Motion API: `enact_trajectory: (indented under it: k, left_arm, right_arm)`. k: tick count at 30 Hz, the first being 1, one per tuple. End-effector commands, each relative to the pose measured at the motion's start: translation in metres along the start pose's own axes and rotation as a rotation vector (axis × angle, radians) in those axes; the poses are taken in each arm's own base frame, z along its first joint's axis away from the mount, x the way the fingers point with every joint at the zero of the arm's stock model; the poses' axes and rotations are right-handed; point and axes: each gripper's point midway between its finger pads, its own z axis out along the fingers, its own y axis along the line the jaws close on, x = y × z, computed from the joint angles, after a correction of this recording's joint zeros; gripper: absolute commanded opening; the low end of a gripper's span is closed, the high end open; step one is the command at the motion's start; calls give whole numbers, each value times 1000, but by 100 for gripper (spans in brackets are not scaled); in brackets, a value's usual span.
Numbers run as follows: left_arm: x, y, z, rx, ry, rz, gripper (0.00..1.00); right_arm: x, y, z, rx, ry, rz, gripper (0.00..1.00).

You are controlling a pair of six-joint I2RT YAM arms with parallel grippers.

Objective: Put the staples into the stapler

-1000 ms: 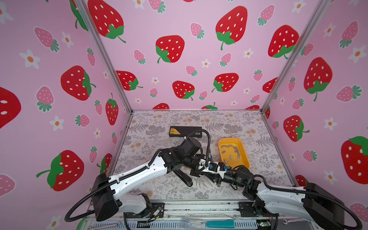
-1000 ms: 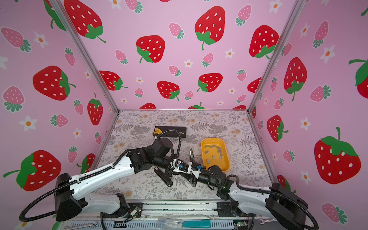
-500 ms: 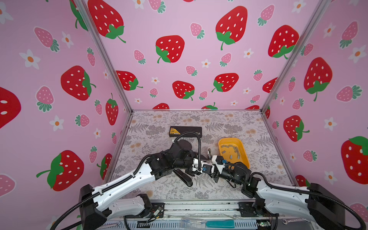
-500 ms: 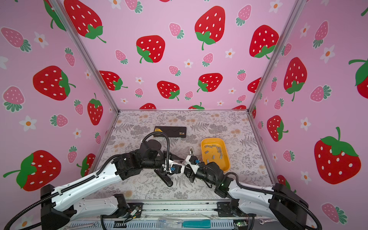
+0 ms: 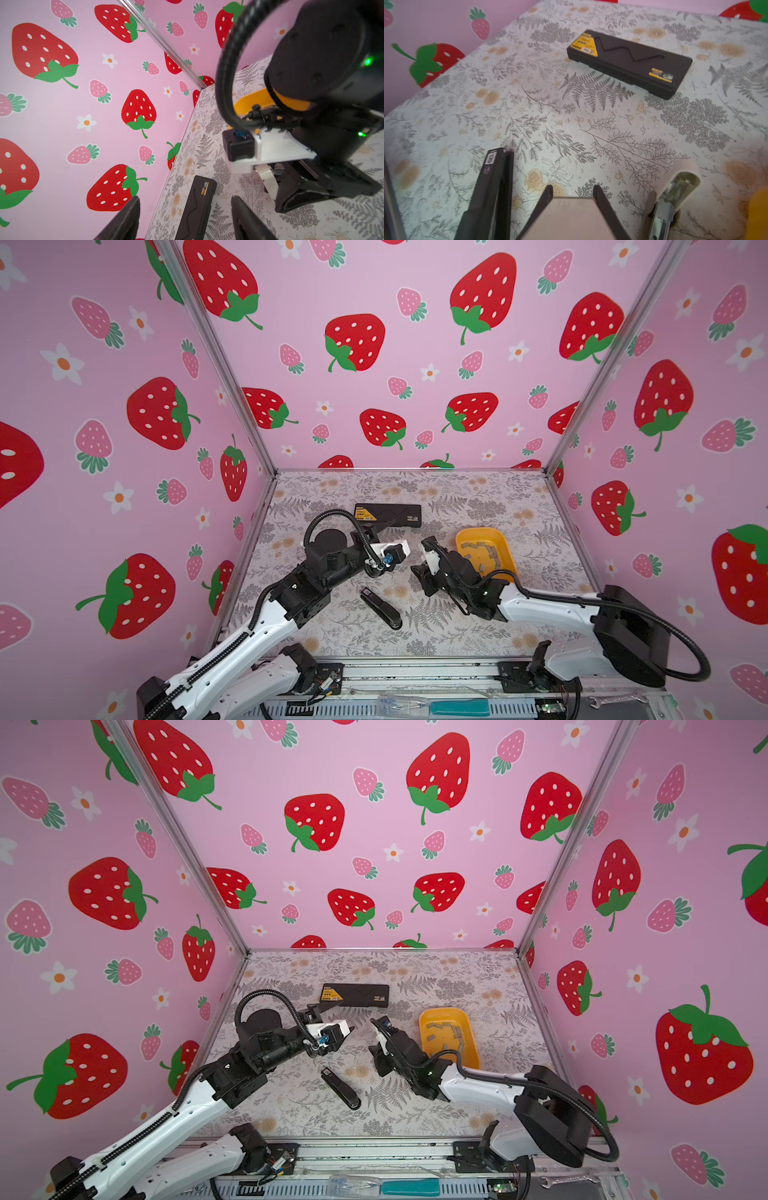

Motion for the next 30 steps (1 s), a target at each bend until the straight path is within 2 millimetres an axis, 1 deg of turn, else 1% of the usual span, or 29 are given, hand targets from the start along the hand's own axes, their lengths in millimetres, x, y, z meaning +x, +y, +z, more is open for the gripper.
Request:
enact_trajectory:
  k: [1,5,7,9,11,13,17,22,25,27,30]
  left_arm:
    - [1,11,0,-53,12,9,71]
    - [-1,5,2,-20,13,27,71]
    - [-2,3,1,-8,17,35,71]
    - [-3,2,0,-8,16,40,71]
    - [-3,-1,1,-2,13,49,70]
    - [-3,-2,2,3,12,47,71]
    - [-4,-3,3,10,9,41,70]
    - [-6,-1,0,4,2,44,70]
    - [-6,-1,-1,1,-1,45,70]
    - [-6,-1,0,0,0,46,70]
    - [-6,-2,1,3,1,45,71]
  right_arm:
    - [24,-22,15,145,136,40,0]
    - [40,-29,32,213,218,28,0]
    - [44,-31,36,226,232,25,0]
    - [47,-32,40,233,243,22,0]
    - [49,-32,43,235,249,19,6]
    - [51,-32,47,241,258,14,8]
    - [55,-33,55,253,272,7,8]
    - [58,-29,67,237,287,7,9]
    - [60,-28,72,240,294,5,15]
    - [60,-28,73,242,294,2,24]
    - [58,-28,72,239,288,4,34]
